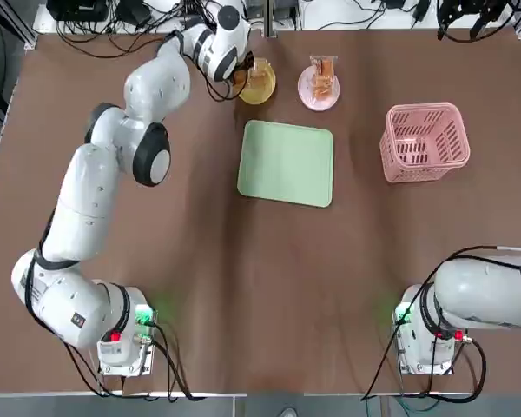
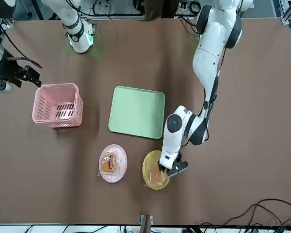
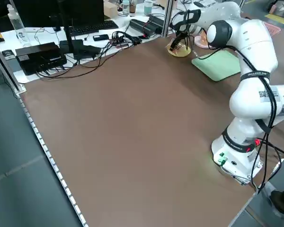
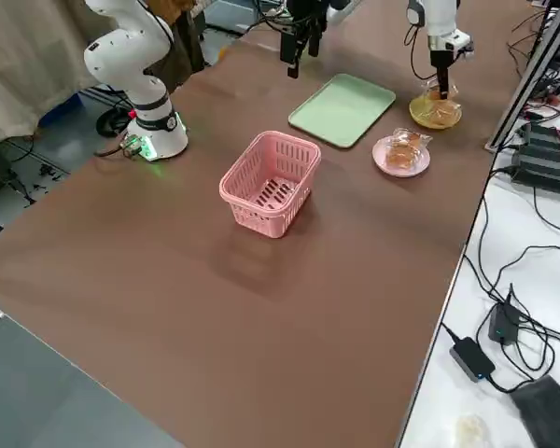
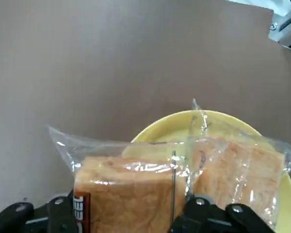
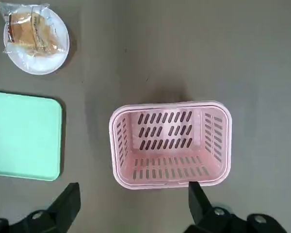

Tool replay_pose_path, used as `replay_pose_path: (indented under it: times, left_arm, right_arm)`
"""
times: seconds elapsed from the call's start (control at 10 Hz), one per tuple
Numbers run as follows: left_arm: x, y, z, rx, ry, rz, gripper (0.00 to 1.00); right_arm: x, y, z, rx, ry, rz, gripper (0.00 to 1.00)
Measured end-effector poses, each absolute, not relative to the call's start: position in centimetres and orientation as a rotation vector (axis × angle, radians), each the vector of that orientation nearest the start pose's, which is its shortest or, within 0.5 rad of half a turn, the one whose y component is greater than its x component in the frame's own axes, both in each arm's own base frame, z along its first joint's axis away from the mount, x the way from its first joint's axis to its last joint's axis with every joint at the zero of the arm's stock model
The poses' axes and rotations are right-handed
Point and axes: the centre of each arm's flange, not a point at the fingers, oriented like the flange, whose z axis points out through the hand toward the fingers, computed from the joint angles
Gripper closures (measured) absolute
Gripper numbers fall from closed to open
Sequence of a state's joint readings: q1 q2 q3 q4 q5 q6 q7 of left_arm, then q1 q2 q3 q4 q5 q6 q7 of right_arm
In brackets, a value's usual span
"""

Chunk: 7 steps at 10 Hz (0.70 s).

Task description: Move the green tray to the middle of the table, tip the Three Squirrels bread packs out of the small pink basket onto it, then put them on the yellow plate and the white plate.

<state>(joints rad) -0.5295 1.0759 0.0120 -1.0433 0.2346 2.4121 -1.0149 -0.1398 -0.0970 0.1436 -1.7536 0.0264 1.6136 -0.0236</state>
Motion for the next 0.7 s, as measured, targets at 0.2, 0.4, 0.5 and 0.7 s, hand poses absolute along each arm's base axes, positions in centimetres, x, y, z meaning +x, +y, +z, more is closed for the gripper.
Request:
replay_pose_path:
  times: [0.2,0.4,0.5,0.7]
  left_arm:
    - [69.5,-40.4,20.0,-3.128,-0.520,-0.565,0.24]
    - [69.2,-41.1,20.0,-3.143,-0.508,-0.581,0.24]
    - [69.0,-41.6,20.0,-3.148,-0.512,-0.584,0.24]
    - [68.5,-42.4,19.9,-3.158,-0.521,-0.592,0.24]
  right_arm:
    - [52.4,0.4,59.6,-3.099,-0.094,0.051,0.01]
    - [52.5,0.3,59.7,-3.093,-0.103,0.042,0.01]
    - [52.5,0.3,59.7,-3.093,-0.104,0.037,0.01]
    - [52.5,0.4,59.9,-3.093,-0.105,0.026,0.01]
